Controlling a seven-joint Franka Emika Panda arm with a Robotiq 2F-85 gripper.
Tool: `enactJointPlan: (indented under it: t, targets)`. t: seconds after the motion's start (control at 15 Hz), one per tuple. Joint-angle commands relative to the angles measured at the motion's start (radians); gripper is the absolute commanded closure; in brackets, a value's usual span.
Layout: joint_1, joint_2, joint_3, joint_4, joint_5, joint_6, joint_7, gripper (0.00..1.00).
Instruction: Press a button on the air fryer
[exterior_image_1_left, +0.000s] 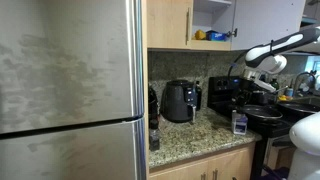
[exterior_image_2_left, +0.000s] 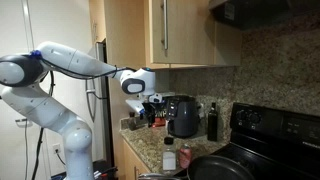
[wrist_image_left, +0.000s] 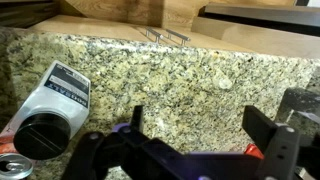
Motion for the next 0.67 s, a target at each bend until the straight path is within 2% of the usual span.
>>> enactJointPlan:
  t: [0.0, 0.13, 0.4, 0.47, 0.6]
  targets:
    - [-0.021, 0.005, 0.019, 0.002, 0.014, -0.004, -0.012, 0.00]
    - [0.033, -0.004, 0.066, -0.002, 0.041, 0.065, -0.024, 0.00]
    - [0.129, 0.032, 0.147, 0.037, 0.158, 0.288, 0.011, 0.00]
    - [0.101, 0.006, 0.130, 0.016, 0.122, 0.220, 0.008, 0.00]
    - [0.116, 0.007, 0.145, 0.019, 0.126, 0.234, 0.024, 0.00]
